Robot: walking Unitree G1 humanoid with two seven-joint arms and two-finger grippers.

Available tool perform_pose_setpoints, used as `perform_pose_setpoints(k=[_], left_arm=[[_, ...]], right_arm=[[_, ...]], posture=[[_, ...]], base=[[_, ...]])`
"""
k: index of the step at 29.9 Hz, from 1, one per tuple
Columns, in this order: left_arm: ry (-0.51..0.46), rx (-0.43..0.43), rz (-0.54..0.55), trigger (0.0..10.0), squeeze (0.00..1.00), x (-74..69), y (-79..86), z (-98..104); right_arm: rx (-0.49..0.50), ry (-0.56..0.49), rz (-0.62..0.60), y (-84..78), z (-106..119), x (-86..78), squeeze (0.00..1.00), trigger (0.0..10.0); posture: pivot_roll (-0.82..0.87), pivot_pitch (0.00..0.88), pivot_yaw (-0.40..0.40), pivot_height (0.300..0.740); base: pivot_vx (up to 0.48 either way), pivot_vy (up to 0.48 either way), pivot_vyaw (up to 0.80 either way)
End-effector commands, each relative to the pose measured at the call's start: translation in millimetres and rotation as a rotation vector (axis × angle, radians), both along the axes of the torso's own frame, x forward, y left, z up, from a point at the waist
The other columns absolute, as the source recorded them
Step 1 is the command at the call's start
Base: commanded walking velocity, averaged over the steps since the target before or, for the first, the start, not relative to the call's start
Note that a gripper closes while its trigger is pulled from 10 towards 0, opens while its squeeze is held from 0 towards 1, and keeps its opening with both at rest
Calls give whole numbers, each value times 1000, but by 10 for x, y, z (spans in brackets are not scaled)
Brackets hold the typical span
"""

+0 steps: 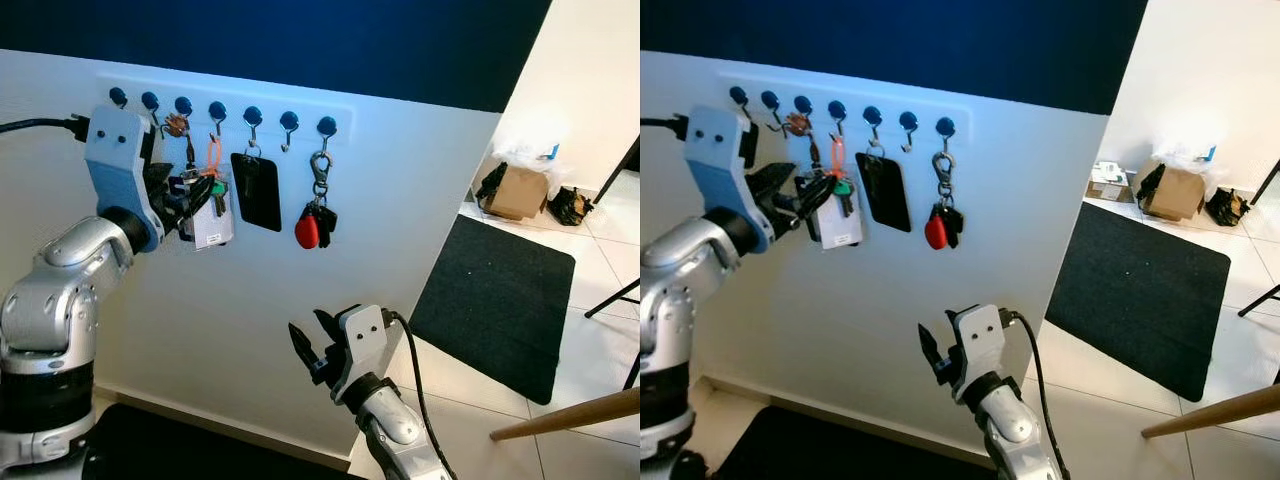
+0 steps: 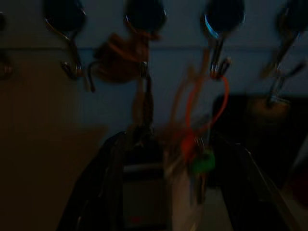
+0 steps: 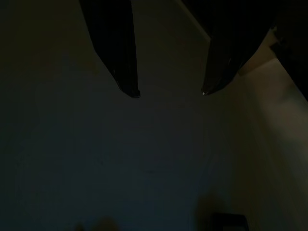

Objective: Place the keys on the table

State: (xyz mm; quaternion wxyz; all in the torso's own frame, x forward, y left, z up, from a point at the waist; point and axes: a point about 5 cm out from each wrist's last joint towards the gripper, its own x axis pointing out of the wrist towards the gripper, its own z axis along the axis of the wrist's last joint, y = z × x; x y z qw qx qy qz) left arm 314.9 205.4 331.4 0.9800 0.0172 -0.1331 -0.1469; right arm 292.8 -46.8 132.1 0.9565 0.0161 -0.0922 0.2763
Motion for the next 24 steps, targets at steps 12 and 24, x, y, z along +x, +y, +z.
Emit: perform_pose_setpoints(k=[12, 24], left_arm=[[66, 39, -42, 2039, 0, 39, -81, -160], [64, 35, -49, 0, 0, 30, -88, -164]], right_arm=[[10, 20, -11, -21, -53, -18, 0, 10000], [8, 41, -17, -43, -106, -26, 0, 10000]], posture=[[237, 170, -19, 740], [231, 167, -20, 740]], base=[[0, 0, 0], [0, 0, 0]])
